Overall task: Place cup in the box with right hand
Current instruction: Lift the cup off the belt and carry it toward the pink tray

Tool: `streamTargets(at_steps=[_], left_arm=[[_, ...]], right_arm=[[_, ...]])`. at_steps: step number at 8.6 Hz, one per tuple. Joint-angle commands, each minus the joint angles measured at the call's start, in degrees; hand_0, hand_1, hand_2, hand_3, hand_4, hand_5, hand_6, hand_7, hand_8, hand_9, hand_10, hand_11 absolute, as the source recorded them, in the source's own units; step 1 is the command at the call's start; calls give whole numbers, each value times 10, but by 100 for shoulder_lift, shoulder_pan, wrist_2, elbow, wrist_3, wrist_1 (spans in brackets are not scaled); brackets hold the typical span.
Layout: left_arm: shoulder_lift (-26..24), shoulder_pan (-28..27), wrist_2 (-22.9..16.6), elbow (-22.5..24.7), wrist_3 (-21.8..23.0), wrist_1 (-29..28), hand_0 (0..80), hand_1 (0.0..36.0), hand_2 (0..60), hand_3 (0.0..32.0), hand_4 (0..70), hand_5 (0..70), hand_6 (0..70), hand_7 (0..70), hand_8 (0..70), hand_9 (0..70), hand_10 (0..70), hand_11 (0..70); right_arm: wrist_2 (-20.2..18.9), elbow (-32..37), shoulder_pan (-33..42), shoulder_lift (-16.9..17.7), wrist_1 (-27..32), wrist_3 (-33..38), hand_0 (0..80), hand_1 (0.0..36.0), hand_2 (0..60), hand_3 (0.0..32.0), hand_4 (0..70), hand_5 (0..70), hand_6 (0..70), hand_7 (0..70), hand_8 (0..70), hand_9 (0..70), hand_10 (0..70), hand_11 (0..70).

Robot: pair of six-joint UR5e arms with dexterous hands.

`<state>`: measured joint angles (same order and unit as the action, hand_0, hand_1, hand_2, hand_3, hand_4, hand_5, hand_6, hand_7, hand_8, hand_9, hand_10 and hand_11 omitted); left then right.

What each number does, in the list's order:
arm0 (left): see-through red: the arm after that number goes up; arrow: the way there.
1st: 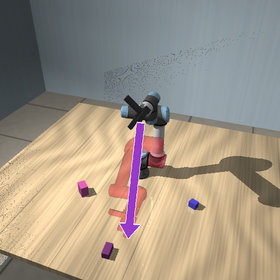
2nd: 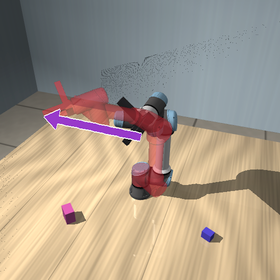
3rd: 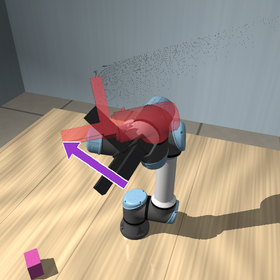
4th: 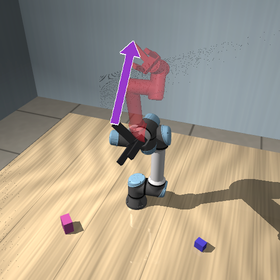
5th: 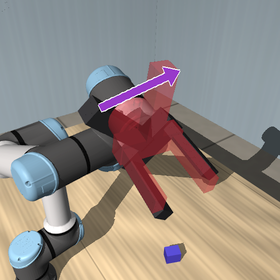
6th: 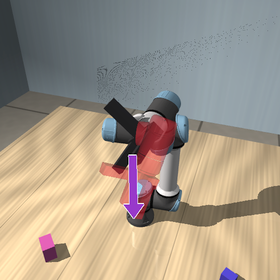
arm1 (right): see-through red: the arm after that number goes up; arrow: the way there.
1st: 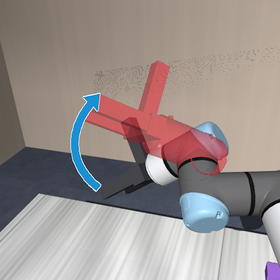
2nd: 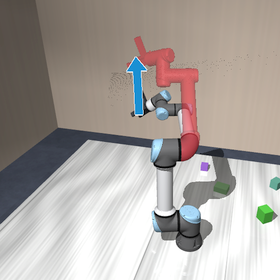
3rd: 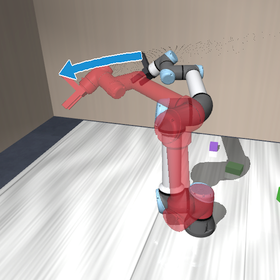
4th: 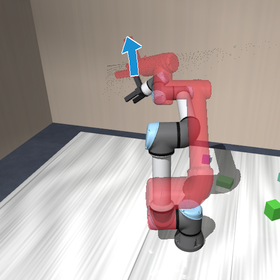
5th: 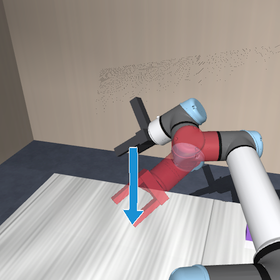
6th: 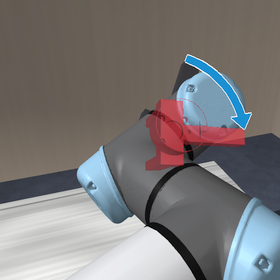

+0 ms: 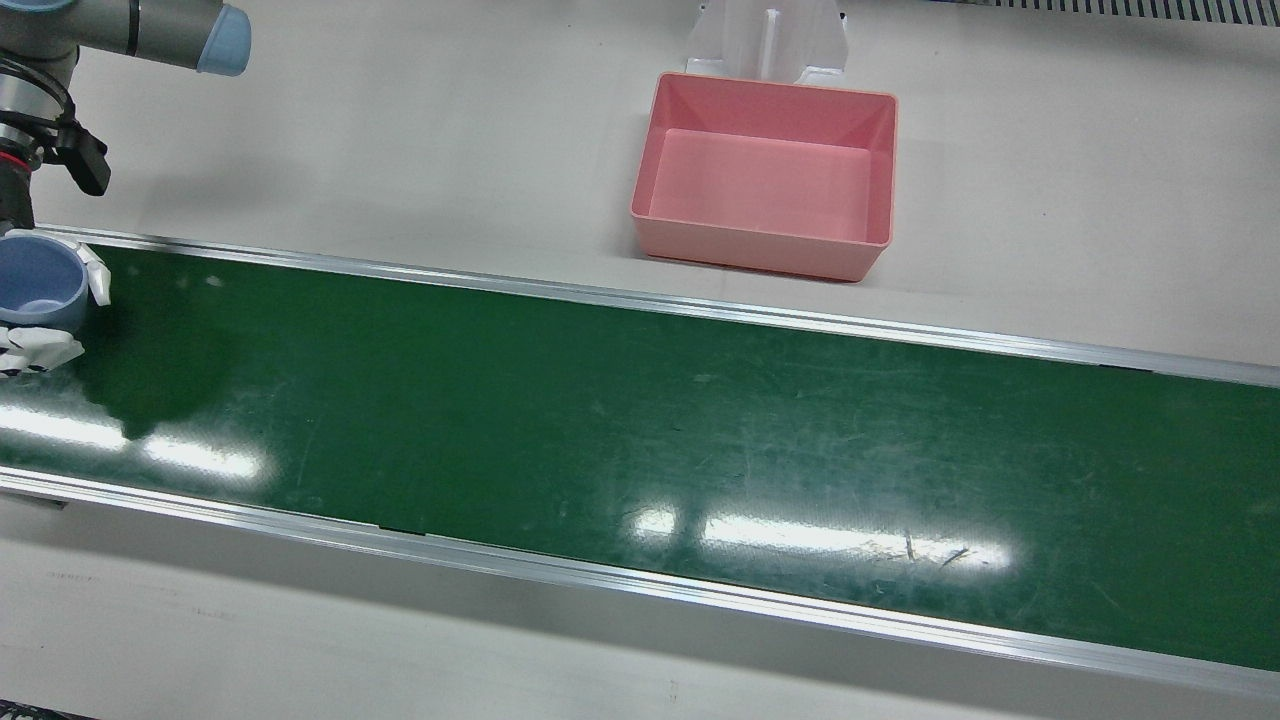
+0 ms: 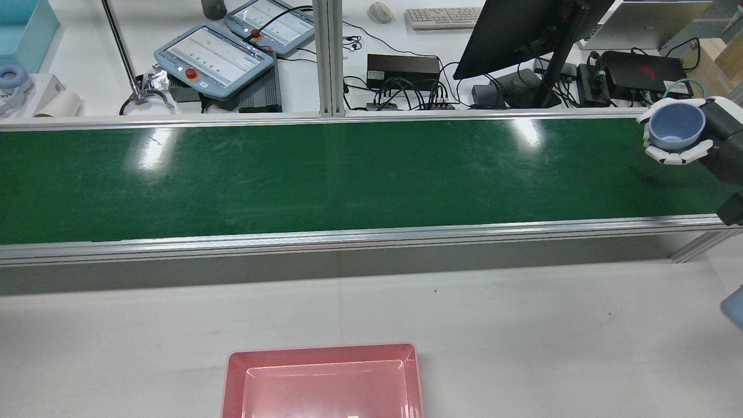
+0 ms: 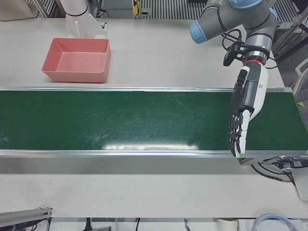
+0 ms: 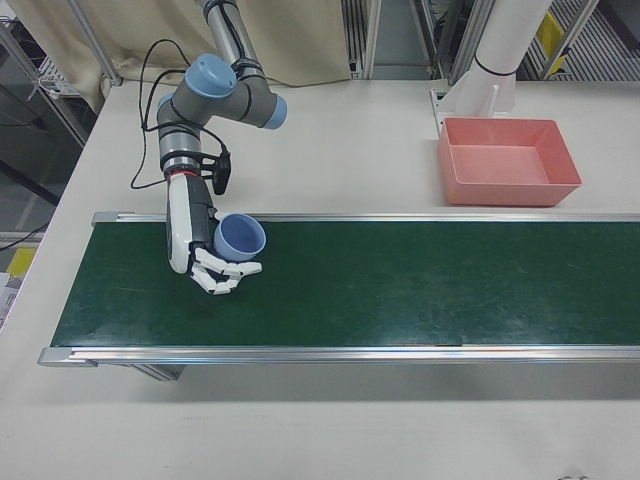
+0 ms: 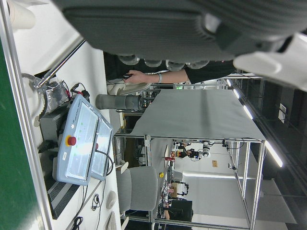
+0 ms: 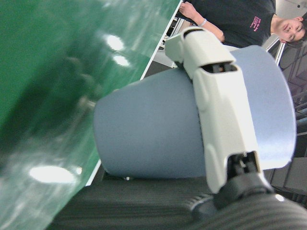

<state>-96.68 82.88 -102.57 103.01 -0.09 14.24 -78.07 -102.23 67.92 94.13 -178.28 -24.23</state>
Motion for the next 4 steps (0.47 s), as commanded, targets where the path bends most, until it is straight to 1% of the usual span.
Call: streamTargets(at_steps=[1,2,3,4], left_arm=[[0,0,0,0,0,0,0,0,0,0,0,0,0,0,0,0,0,0],[0,0,0,9,0,0,0,0,0,0,0,0,0,0,0,0,0,0],[0,0,0,9,0,0,0,0,0,0,0,0,0,0,0,0,0,0],[0,0,-8,9,0,9,0,0,0,0,0,0,0,0,0,0,0,0]], right_arm=[[-15,-1217,371,27,-266,-3,788,360,600,0,342,219,363,700,543,700,350,533],[-15,-1647,275,18,-529,-38,777,360,600,0,329,214,352,700,520,700,340,520],[-7,-2147,22,0,-793,-73,777,360,600,0,333,213,352,700,516,700,340,519],[2,-2631,-294,-43,-1057,-178,800,360,600,0,363,215,356,700,515,700,346,527]])
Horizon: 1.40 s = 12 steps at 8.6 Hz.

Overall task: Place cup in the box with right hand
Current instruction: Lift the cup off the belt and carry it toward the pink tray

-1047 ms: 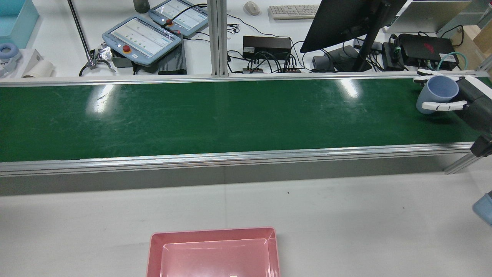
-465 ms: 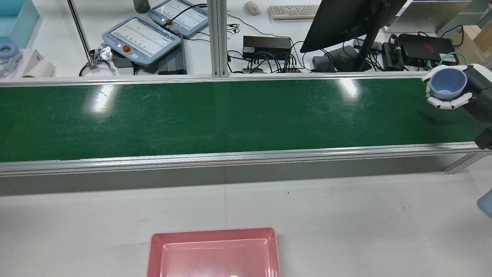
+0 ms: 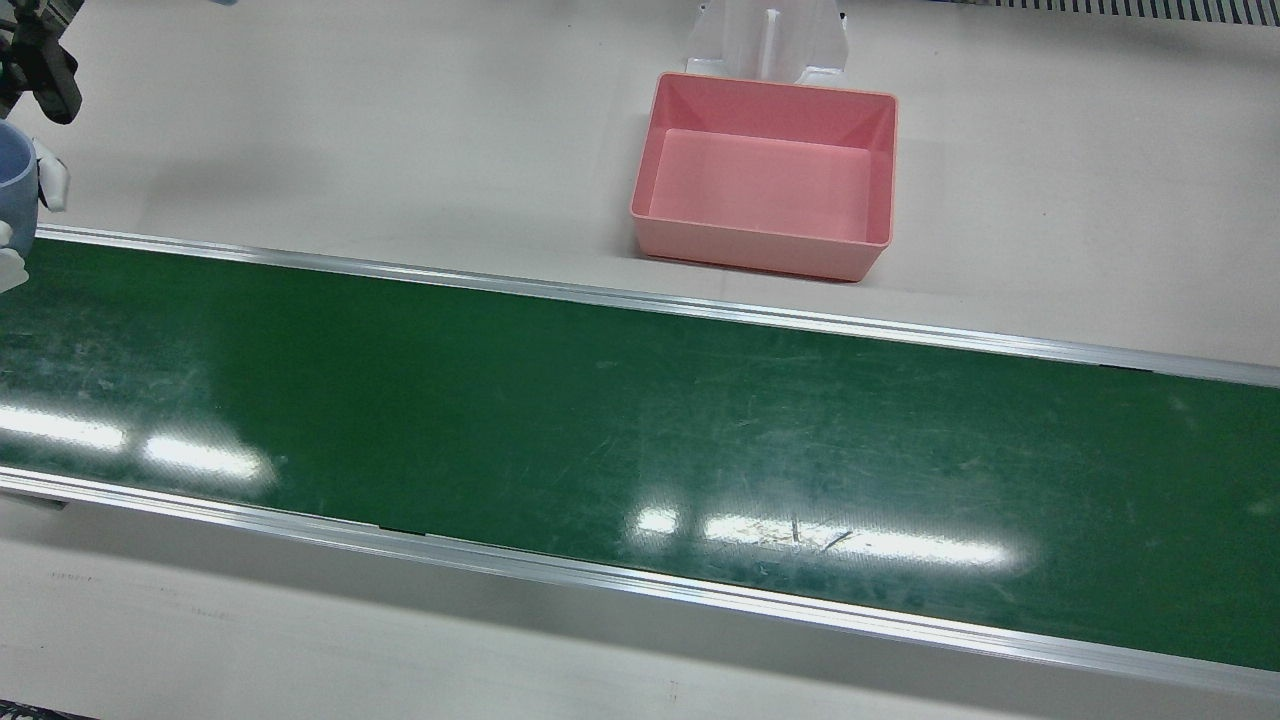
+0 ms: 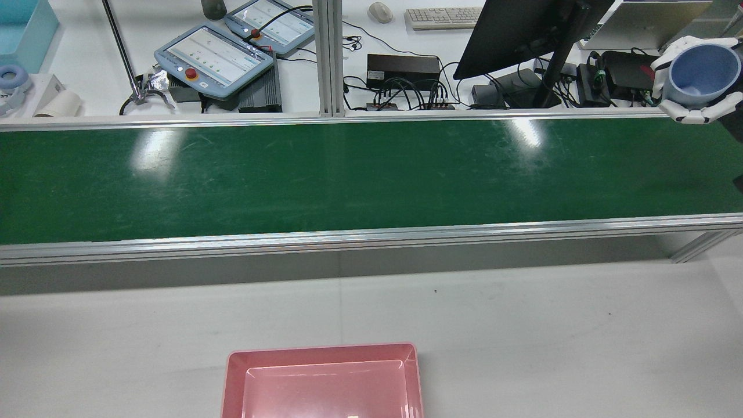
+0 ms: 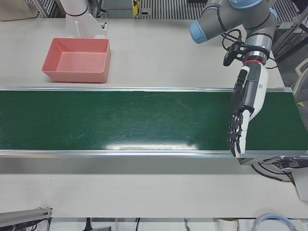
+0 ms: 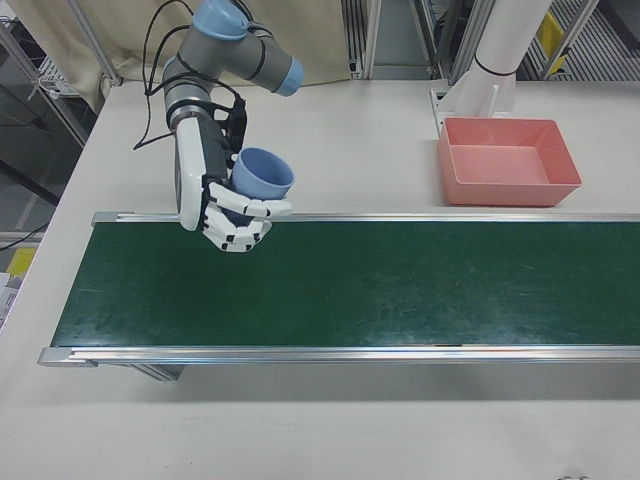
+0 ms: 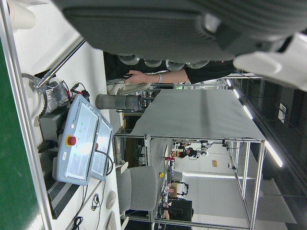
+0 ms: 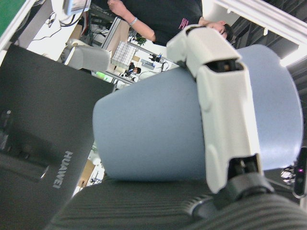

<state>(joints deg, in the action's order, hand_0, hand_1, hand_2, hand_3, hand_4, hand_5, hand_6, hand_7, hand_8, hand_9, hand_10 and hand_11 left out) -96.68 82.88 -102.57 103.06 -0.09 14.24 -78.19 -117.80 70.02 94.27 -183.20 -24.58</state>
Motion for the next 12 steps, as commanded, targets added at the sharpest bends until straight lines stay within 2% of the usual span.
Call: streamTargets(at_steps=[1,2,3,4,6,7,8,9,10,11,12], left_arm=[[0,0,-9,4,0,0,0,0,0,0,0,0,0,0,0,0,0,0],[0,0,0,4,0,0,0,0,0,0,0,0,0,0,0,0,0,0],[0,0,0,4,0,0,0,0,0,0,0,0,0,0,0,0,0,0],[0,0,0,4,0,9,0,0,0,0,0,0,0,0,0,0,0,0],[0,0,0,4,0,9,0,0,0,0,0,0,0,0,0,0,0,0],[0,0,0,4,0,0,0,0,0,0,0,0,0,0,0,0,0,0],[0,0,-9,4,0,0,0,0,0,0,0,0,0,0,0,0,0,0],[0,0,0,-5,0,0,0,0,0,0,0,0,0,0,0,0,0,0],[0,0,0,-5,0,-9,0,0,0,0,0,0,0,0,0,0,0,0],[0,0,0,-5,0,-9,0,0,0,0,0,0,0,0,0,0,0,0],[0,0,0,-5,0,-9,0,0,0,0,0,0,0,0,0,0,0,0]], right_arm=[[23,-1531,-968,-58,-820,-431,779,360,600,0,341,214,356,700,512,700,348,529],[93,-1901,-1703,-67,-979,-834,788,360,600,0,346,215,356,700,511,700,349,531],[459,-2244,-2537,-67,-989,-1221,784,360,600,0,329,216,359,700,510,700,345,526],[924,-2465,-3459,-93,-989,-1608,793,360,600,0,351,215,356,700,505,700,340,520],[1454,-2467,-5182,-889,-1085,-2521,800,360,600,0,372,201,333,700,476,700,301,468],[1751,-2432,-5852,-1145,-1147,-2943,764,360,600,0,318,181,297,700,431,686,261,414],[1946,-2432,-6181,-1182,-1130,-3234,678,360,600,0,274,153,242,700,345,572,210,338],[1965,-2397,-6245,-1183,-1130,-3272,643,360,583,0,243,136,203,700,275,478,172,282],[1957,-2396,-6307,-1174,-1139,-3273,659,338,420,0,239,124,171,629,208,382,138,231],[1948,-2388,-6447,-1165,-1139,-3290,608,281,230,0,172,92,101,341,69,154,76,138],[1948,-2388,-6509,-1165,-1139,-3308,556,134,0,0,186,55,52,155,0,19,36,73]])
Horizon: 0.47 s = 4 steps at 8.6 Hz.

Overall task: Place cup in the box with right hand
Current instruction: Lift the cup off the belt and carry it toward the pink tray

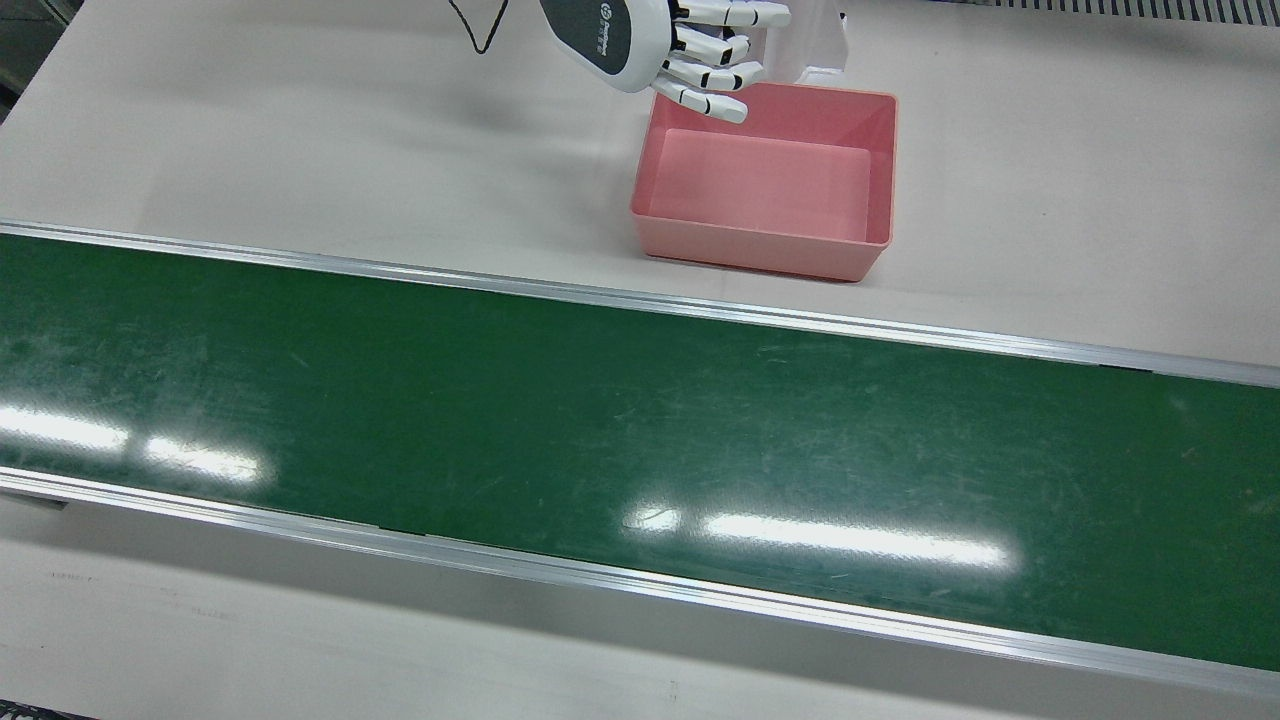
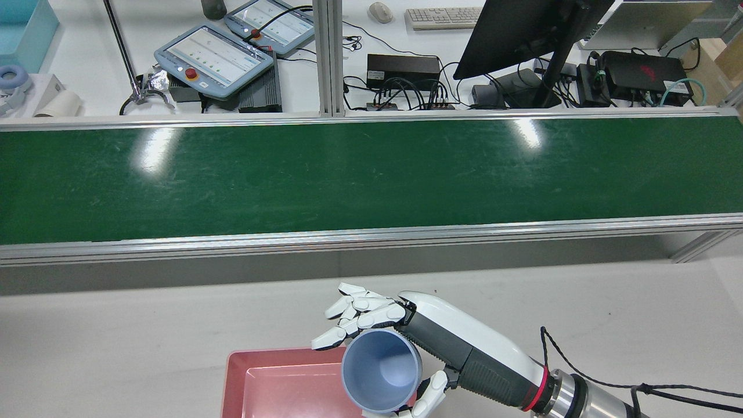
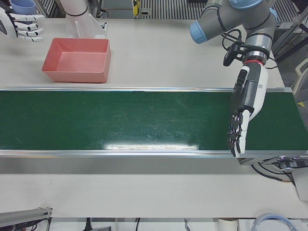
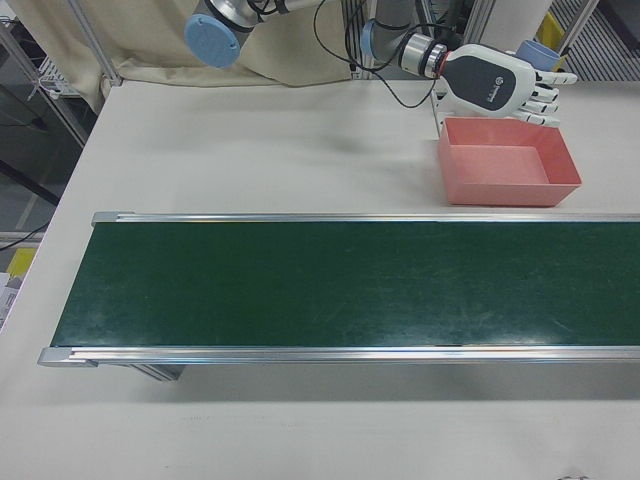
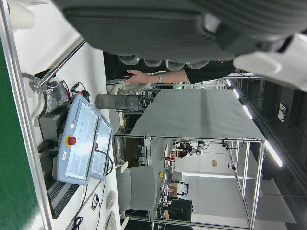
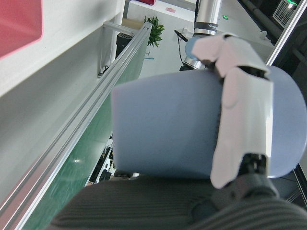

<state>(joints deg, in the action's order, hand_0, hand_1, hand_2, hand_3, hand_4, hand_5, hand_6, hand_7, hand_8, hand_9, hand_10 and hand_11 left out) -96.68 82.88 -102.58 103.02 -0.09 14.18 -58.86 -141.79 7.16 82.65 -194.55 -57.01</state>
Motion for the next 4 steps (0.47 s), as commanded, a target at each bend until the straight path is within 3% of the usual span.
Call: streamTargets(at_steps=[1,2,3,4], left_arm=[[0,0,1,-1,0,-3,0,0,0,0,0,0,0,0,0,0,0,0],[0,0,1,-1,0,-3,0,0,0,0,0,0,0,0,0,0,0,0],[0,0,1,-1,0,-3,0,0,0,0,0,0,0,0,0,0,0,0],[0,0,1,-1,0,-3,0,0,0,0,0,0,0,0,0,0,0,0]], right_arm=[[15,11,-232,5,-4,-65,463,73,48,0,152,27,35,112,0,8,12,30],[15,11,-259,5,-4,-56,464,38,0,0,177,21,33,110,0,8,9,23],[15,2,-268,5,-4,-56,440,69,80,0,146,22,36,122,0,10,11,27],[15,2,-276,5,-4,-56,449,64,56,0,166,23,39,134,0,12,14,32]])
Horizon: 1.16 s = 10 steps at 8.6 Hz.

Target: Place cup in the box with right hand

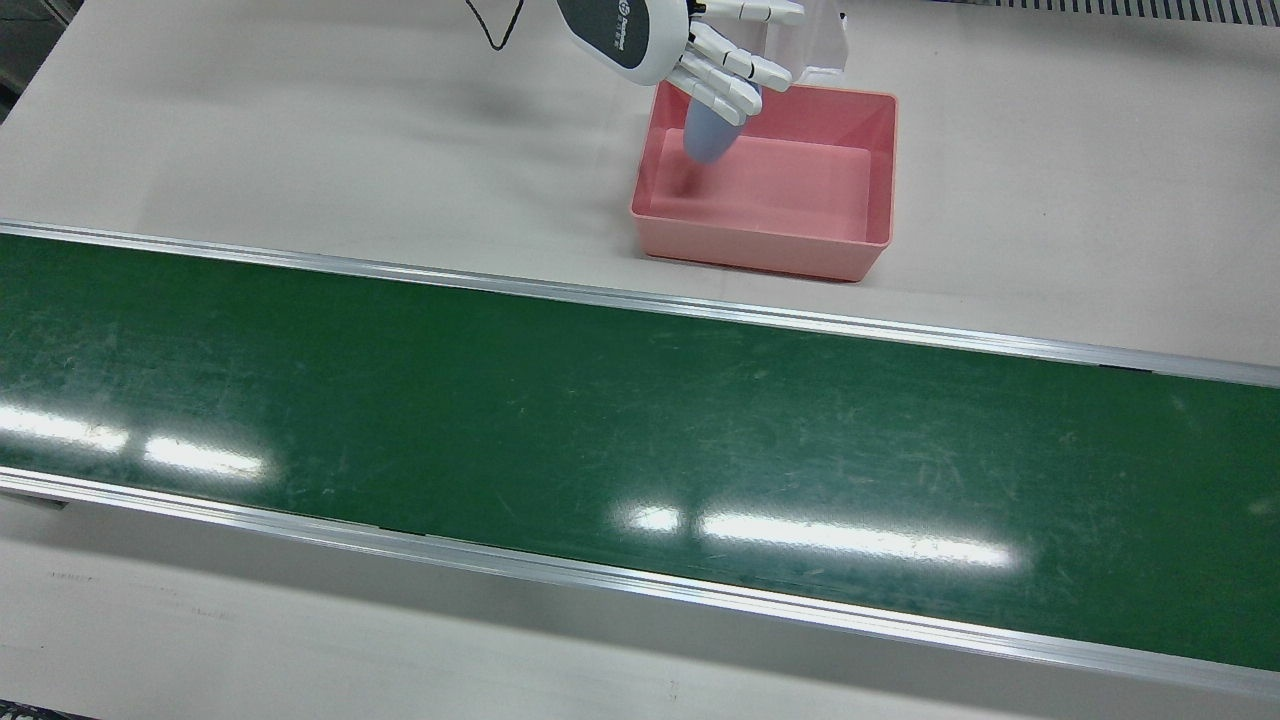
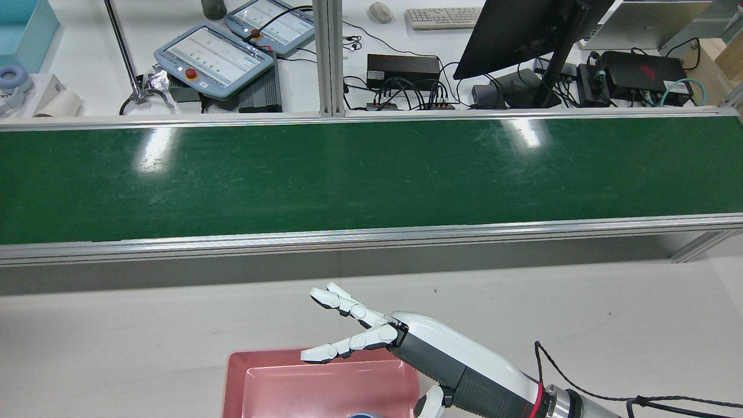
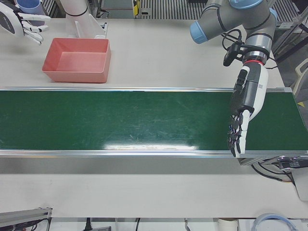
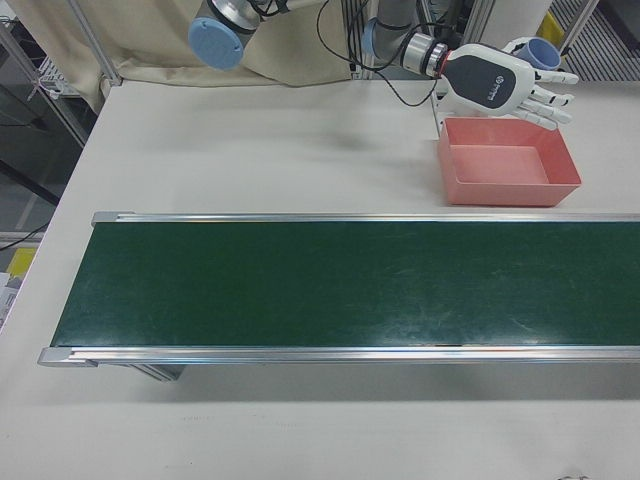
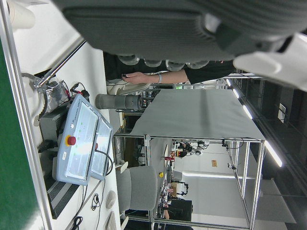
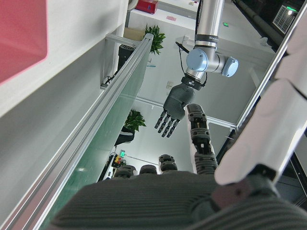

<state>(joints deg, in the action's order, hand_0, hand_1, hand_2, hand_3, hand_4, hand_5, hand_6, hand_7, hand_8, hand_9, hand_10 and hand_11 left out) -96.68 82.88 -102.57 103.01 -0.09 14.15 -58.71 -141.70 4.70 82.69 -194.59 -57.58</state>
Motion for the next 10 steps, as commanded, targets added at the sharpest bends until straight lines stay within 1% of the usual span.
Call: streamTargets(at_steps=[1,2,3,4,5,6,7,8,9,10], left_arm=[[0,0,0,0,0,0,0,0,0,0,0,0,0,0,0,0,0,0],[0,0,0,0,0,0,0,0,0,0,0,0,0,0,0,0,0,0],[0,0,0,0,0,0,0,0,0,0,0,0,0,0,0,0,0,0],[0,0,0,0,0,0,0,0,0,0,0,0,0,0,0,0,0,0],[0,0,0,0,0,0,0,0,0,0,0,0,0,0,0,0,0,0],[0,0,-9,0,0,0,0,0,0,0,0,0,0,0,0,0,0,0],[0,0,0,0,0,0,0,0,0,0,0,0,0,0,0,0,0,0],[0,0,0,0,0,9,0,0,0,0,0,0,0,0,0,0,0,0],[0,0,0,8,0,9,0,0,0,0,0,0,0,0,0,0,0,0],[0,0,0,9,0,9,0,0,0,0,0,0,0,0,0,0,0,0]], right_arm=[[0,-6,-13,10,0,27,447,70,61,0,164,25,41,142,0,14,17,36],[9,-102,144,54,0,71,484,154,200,0,163,46,51,164,0,23,30,61],[-8,-312,659,228,-18,115,571,360,600,0,112,118,119,403,72,161,94,174],[-17,-471,1308,543,-26,246,575,360,600,0,198,141,214,700,246,449,195,318],[-61,-385,2167,764,-235,700,578,360,600,0,265,149,267,700,342,582,250,394],[-235,-115,3289,818,-716,1296,569,360,600,0,253,155,283,700,391,639,293,448],[-751,567,4249,793,-738,1876,546,360,600,0,189,162,292,700,418,673,327,493],[-1104,1270,5016,775,-695,2439,556,360,600,0,190,166,293,700,429,688,345,515],[-1307,1703,5676,775,-494,2531,546,360,600,0,159,165,285,700,427,685,352,525],[-1579,2299,6239,775,-118,2645,569,360,600,0,200,166,288,700,430,689,354,527]])
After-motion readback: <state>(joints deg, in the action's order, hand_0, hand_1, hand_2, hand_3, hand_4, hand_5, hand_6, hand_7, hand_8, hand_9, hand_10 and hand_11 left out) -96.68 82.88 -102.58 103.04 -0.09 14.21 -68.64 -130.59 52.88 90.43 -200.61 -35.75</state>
